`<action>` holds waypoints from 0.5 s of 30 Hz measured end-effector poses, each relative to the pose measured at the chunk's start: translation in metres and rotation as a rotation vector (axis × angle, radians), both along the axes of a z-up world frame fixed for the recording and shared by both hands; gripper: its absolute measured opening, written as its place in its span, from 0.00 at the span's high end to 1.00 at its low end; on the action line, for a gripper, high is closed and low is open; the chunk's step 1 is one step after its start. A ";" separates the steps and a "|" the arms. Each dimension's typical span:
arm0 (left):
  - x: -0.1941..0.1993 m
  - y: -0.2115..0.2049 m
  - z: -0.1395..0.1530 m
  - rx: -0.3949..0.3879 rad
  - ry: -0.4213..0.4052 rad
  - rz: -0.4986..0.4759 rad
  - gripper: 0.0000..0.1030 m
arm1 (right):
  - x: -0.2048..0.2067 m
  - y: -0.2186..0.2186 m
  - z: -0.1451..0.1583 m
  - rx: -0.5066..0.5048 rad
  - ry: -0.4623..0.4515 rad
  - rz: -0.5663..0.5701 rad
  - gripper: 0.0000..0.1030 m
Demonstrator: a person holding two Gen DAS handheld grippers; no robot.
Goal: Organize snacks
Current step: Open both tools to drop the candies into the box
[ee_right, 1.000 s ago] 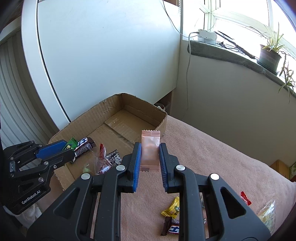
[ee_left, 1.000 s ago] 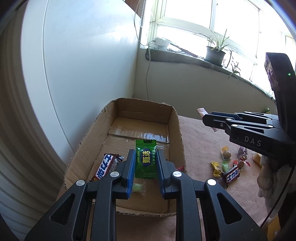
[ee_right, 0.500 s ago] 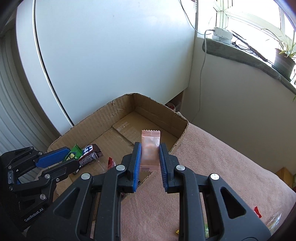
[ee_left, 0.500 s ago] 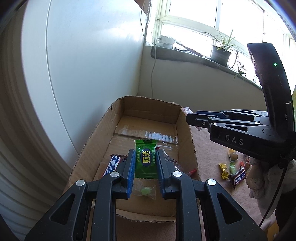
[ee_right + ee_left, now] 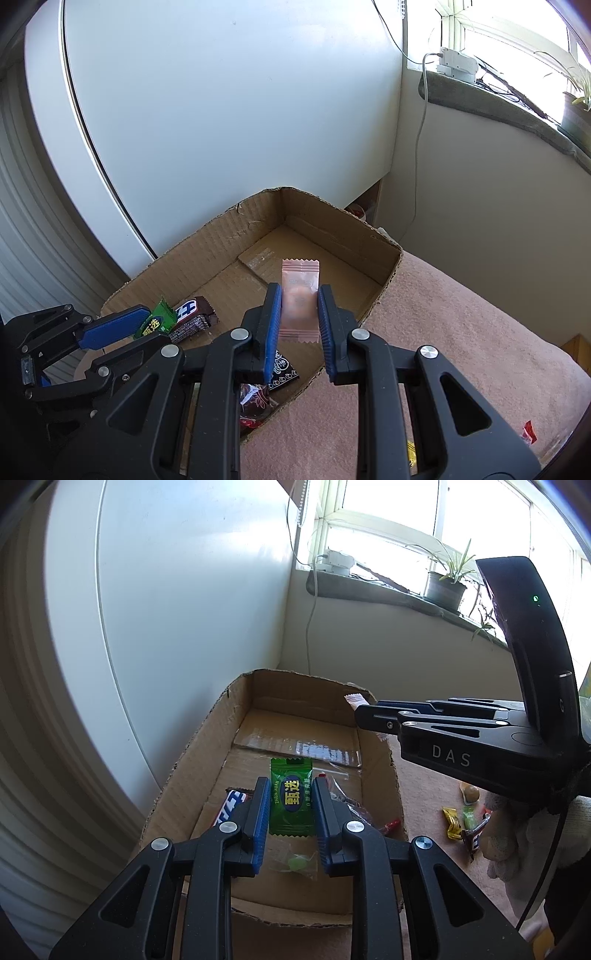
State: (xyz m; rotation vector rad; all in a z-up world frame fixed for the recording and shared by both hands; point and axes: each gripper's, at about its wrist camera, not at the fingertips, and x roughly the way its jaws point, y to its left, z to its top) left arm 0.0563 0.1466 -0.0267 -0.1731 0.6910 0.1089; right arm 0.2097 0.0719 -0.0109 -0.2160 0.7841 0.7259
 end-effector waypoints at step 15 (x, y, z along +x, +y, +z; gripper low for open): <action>-0.009 0.005 0.007 0.024 -0.022 0.031 0.36 | -0.010 -0.002 0.009 -0.004 -0.047 -0.013 0.34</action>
